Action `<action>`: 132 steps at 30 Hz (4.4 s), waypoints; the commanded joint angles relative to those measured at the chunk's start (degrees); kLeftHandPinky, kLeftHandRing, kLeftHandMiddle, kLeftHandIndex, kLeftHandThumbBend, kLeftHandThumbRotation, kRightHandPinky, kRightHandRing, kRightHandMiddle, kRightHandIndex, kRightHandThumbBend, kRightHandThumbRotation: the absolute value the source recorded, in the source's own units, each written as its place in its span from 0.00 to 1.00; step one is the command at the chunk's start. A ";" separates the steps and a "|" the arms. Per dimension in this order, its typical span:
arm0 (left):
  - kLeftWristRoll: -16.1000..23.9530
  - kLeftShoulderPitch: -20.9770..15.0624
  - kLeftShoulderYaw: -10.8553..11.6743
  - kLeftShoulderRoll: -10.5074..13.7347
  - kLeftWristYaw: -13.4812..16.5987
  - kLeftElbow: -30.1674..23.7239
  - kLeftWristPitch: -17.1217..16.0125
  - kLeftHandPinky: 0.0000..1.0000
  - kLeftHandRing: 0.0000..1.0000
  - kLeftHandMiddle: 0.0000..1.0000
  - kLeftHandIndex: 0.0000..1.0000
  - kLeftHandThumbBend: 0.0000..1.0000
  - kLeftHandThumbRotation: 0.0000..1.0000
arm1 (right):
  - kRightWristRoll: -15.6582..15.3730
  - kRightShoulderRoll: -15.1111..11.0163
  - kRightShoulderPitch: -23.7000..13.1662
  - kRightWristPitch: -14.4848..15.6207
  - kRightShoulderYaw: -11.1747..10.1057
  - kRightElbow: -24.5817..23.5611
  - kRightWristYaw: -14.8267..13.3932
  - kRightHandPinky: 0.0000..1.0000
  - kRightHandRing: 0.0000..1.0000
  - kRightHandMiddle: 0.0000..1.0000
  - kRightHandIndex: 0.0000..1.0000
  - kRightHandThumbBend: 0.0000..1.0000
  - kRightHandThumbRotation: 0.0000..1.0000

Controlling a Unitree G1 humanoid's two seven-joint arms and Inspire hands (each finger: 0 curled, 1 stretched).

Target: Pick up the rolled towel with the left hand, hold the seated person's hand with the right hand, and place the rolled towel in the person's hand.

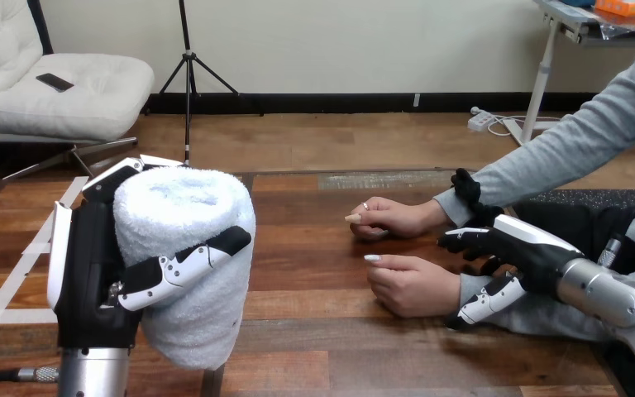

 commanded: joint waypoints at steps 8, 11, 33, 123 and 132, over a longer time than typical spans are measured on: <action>-0.34 -4.16 1.06 0.10 0.39 -0.51 -1.66 0.27 0.33 0.40 0.43 0.67 0.00 | -1.77 -2.55 -5.03 3.20 2.29 2.03 -0.33 0.79 0.88 0.89 0.89 1.00 0.15; -0.37 -4.04 1.10 0.13 0.39 -0.57 -1.67 0.27 0.33 0.39 0.43 0.67 0.00 | -2.18 -2.62 -5.32 3.52 2.83 2.24 -0.26 0.78 0.87 0.89 0.89 1.00 0.15; -0.58 -3.68 1.49 0.17 0.05 -0.81 -1.71 0.27 0.33 0.39 0.43 0.67 0.00 | -2.90 -2.70 -6.75 5.20 4.02 3.10 -0.08 0.75 0.86 0.87 0.86 0.99 0.10; -0.21 -3.09 1.94 -0.10 -0.45 -1.52 -1.26 0.26 0.32 0.39 0.43 0.67 0.00 | -8.50 -2.16 -4.84 -1.22 10.11 1.66 -8.70 0.40 0.44 0.50 0.50 0.66 0.23; -0.49 -3.07 1.84 -0.20 -0.57 -1.46 -1.17 0.26 0.31 0.39 0.43 0.67 0.00 | -8.58 -1.80 -5.02 -1.21 10.72 1.26 -8.79 0.43 0.47 0.52 0.53 0.62 0.30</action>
